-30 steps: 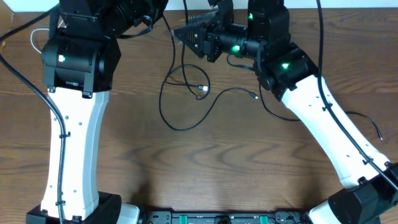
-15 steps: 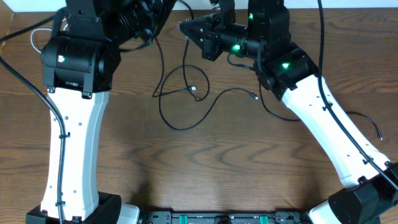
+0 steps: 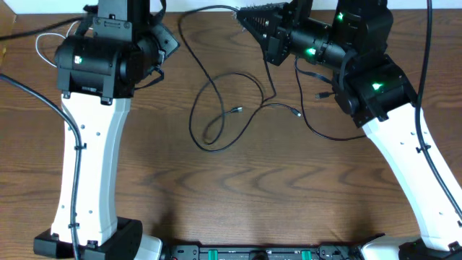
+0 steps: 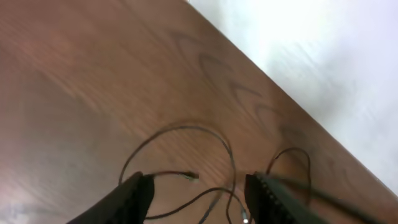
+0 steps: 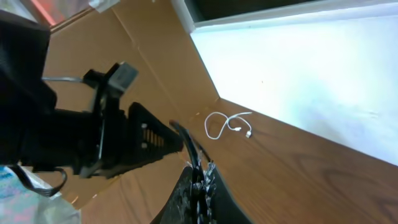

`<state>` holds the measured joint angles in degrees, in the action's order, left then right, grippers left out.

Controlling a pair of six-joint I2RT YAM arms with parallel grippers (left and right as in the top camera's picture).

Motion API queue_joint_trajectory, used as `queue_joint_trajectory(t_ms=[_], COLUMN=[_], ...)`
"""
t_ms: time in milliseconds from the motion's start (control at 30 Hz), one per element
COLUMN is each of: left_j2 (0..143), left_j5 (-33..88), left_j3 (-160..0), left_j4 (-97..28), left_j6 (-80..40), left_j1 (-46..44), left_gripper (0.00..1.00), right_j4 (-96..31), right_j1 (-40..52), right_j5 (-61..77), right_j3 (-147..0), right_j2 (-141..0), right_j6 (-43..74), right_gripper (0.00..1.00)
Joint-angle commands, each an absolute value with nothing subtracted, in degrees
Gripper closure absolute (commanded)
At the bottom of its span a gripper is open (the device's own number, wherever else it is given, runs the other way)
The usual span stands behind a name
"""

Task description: Untangle cables

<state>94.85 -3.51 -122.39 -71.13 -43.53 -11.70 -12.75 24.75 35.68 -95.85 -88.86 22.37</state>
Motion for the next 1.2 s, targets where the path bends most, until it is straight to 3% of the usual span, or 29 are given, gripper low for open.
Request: queue_joint_trajectory(t_ms=[0,333,400,500,600,700,967,1167], left_j2=[94.74,94.43,94.39,94.06,93.93,94.11,94.11,94.30], left_j5=[4.64,26.65,33.21,33.45,33.58,33.65,33.67,32.36], left_j3=[-122.85,-122.87,-122.85,-122.87,-122.87,-122.85,-122.85,-122.85], left_j4=[-69.36,-65.93,-63.05,-59.40,-58.78,-58.81,-58.13,-58.43], left_j6=[-36.64,-34.48,-27.33,-18.83,-22.74,-33.34,-49.65,-43.92], left_j1=[-11.77,-11.77,-11.77,-11.77,-11.77,-12.64,-14.24,-16.60], left_gripper=[0.46,0.42,0.42,0.39,0.39,0.48,0.47,0.47], right_j4=[-12.86,-7.49,-8.27,-9.72,-11.22,-11.51,-10.46,-6.90], right_j1=[24.21,22.20,22.20,21.85,20.91,20.60,22.92,23.33], right_j5=[34.59,35.35,34.20,33.23,30.85,28.38,24.67,22.15], right_j3=[-96.29,-96.36,-96.36,-96.36,-96.36,-96.33,-96.33,-96.33], right_j2=[-88.75,-88.71,-88.73,-88.73,-88.73,-88.77,-88.84,-88.84], right_j6=[23.57,26.09,26.09,26.11,26.68,29.32,33.15,39.51], right_gripper=[0.99,0.99,0.99,0.99,0.99,0.99,0.99,0.99])
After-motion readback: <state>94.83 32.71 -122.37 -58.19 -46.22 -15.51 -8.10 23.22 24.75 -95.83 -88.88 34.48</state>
